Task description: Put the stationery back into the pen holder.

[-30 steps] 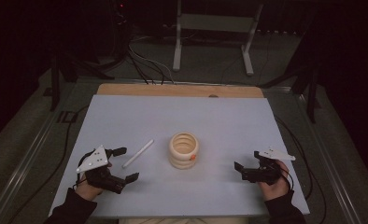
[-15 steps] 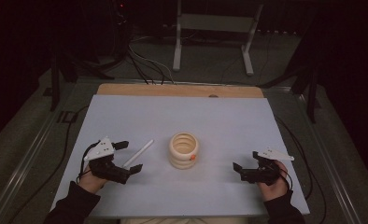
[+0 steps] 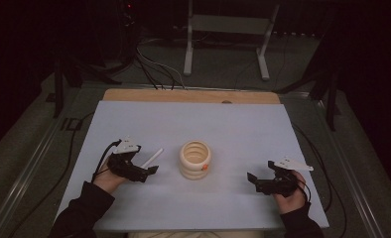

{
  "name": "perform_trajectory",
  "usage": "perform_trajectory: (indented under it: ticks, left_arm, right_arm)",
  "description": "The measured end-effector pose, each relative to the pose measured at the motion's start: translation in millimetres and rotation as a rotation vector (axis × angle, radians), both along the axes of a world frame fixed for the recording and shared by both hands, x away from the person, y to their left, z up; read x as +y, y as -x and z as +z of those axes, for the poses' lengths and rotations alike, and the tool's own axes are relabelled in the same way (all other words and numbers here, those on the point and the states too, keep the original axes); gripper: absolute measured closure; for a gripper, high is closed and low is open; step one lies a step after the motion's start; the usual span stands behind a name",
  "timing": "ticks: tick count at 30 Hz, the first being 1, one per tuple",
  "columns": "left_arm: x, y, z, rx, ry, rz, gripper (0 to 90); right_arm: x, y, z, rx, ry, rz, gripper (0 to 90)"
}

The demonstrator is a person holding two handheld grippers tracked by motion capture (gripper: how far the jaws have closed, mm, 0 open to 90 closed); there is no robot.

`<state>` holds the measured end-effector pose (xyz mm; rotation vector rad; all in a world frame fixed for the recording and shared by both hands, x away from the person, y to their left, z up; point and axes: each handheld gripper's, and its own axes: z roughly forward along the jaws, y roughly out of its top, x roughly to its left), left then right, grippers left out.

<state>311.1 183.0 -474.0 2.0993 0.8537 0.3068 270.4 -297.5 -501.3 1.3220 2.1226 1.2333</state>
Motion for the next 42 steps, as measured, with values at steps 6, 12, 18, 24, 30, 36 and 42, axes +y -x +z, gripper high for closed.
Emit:
perform_trajectory:
  ticks: [6, 12, 18, 24, 30, 36, 42]
  left_arm:
    - [-2.1, -8.8, -1.5, 0.05, -0.032, 0.013, 0.2]
    - [-2.4, -17.4, -1.7, 0.133, -0.027, 0.044, 3.3]
    - [-6.4, -25.4, -4.1, 0.194, -0.097, 0.054, 3.6]
    - [-7.4, -34.8, -5.6, 0.229, -0.137, 0.066, 5.9]
    - [-8.6, -44.7, -6.6, 0.262, -0.188, 0.063, 16.4]
    - [-12.5, -53.2, -8.2, 0.285, -0.25, 0.042, 24.2]
    - [-17.6, -59.5, -11.7, 0.309, -0.292, 0.028, 31.4]
  right_arm:
    - [-0.2, -0.3, -0.2, 0.007, -0.005, 0.001, 0.5]
    - [-0.4, -0.2, -0.1, 0.007, -0.009, 0.0, 0.5]
    - [0.0, -0.4, -0.4, 0.008, -0.01, 0.004, 0.5]
    - [0.1, -0.5, -0.7, 0.012, -0.009, 0.001, 0.5]
    - [-0.6, -0.8, -0.9, 0.012, -0.01, 0.0, 0.5]
    - [-0.6, -0.9, -1.2, 0.015, -0.012, 0.002, 0.5]
    - [-0.8, -0.8, -1.2, 0.014, -0.012, 0.003, 0.5]
